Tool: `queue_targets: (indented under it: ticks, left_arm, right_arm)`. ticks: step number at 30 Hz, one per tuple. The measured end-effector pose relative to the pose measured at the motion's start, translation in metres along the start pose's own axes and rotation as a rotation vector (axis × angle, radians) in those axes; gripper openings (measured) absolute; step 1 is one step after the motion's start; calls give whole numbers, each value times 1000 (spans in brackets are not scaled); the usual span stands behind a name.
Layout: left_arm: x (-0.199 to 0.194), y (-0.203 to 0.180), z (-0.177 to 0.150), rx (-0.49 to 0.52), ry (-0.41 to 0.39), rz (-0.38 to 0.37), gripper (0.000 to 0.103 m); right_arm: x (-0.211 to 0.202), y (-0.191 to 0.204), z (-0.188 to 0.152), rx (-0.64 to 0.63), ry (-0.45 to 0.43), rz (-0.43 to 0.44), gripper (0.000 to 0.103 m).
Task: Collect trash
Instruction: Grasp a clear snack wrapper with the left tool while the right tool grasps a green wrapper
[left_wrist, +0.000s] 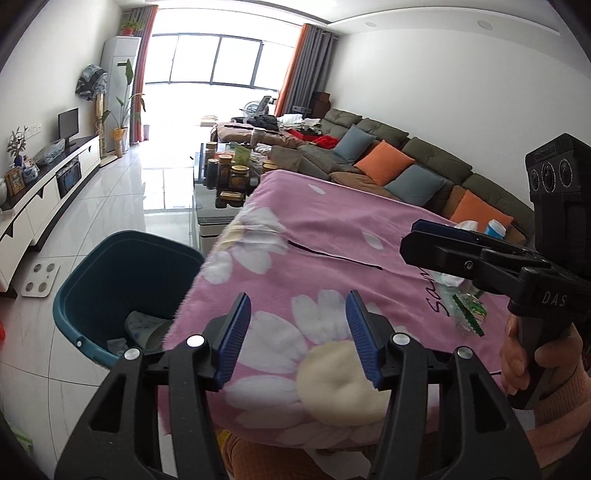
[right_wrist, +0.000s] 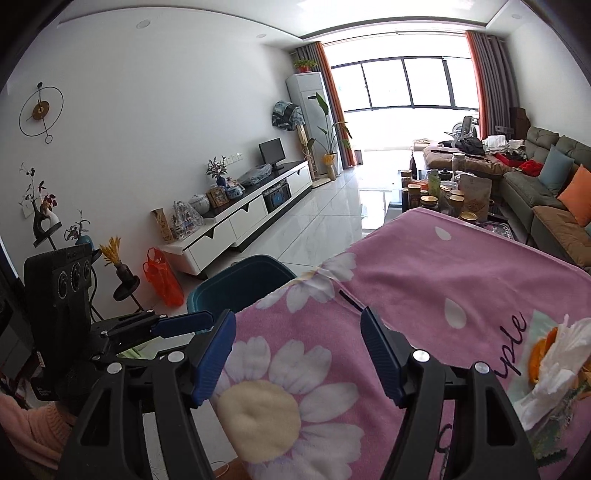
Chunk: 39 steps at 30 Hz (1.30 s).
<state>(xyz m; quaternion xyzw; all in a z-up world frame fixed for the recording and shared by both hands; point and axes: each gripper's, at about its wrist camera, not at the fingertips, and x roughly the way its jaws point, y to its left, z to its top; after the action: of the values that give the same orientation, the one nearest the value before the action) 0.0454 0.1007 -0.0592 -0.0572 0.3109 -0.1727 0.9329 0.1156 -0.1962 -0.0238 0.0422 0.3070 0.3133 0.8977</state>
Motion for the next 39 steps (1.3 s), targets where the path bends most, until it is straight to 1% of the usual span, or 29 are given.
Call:
queue_targets:
  ticks: [5, 9, 13, 16, 21, 25, 28, 35, 38, 39]
  left_arm:
    - [21, -49, -7, 77, 56, -111, 55]
    - [38, -83, -13, 132, 101, -193, 55]
    - [57, -110, -17, 158, 147, -259, 56]
    - [69, -124, -18, 156, 184, -292, 56]
    - [87, -137, -21, 148, 235, -319, 56]
    - [100, -140, -22, 132, 271, -326, 54]
    - [109, -140, -21, 108, 301, -333, 53]
    - [118, -140, -21, 87, 324, -367, 38]
    - [121, -140, -23, 76, 337, -390, 22]
    - [123, -141, -23, 74, 339, -396, 20]
  right_arm:
    - [-40, -35, -21, 70, -37, -105, 67]
    - [-68, -63, -36, 126, -66, -211, 67]
    - [-88, -90, -49, 170, -82, -293, 67]
    - [-94, -106, -57, 203, -79, -340, 67]
    - [-94, -124, -68, 237, -61, -381, 67]
    - [-89, -130, -72, 244, -48, -384, 65]
    - [-84, -131, -74, 243, -37, -379, 61]
    - [-81, -130, -77, 254, -23, -385, 56]
    - [-82, -133, -78, 270, -18, -382, 50]
    - [-82, -134, -78, 275, -16, -379, 49]
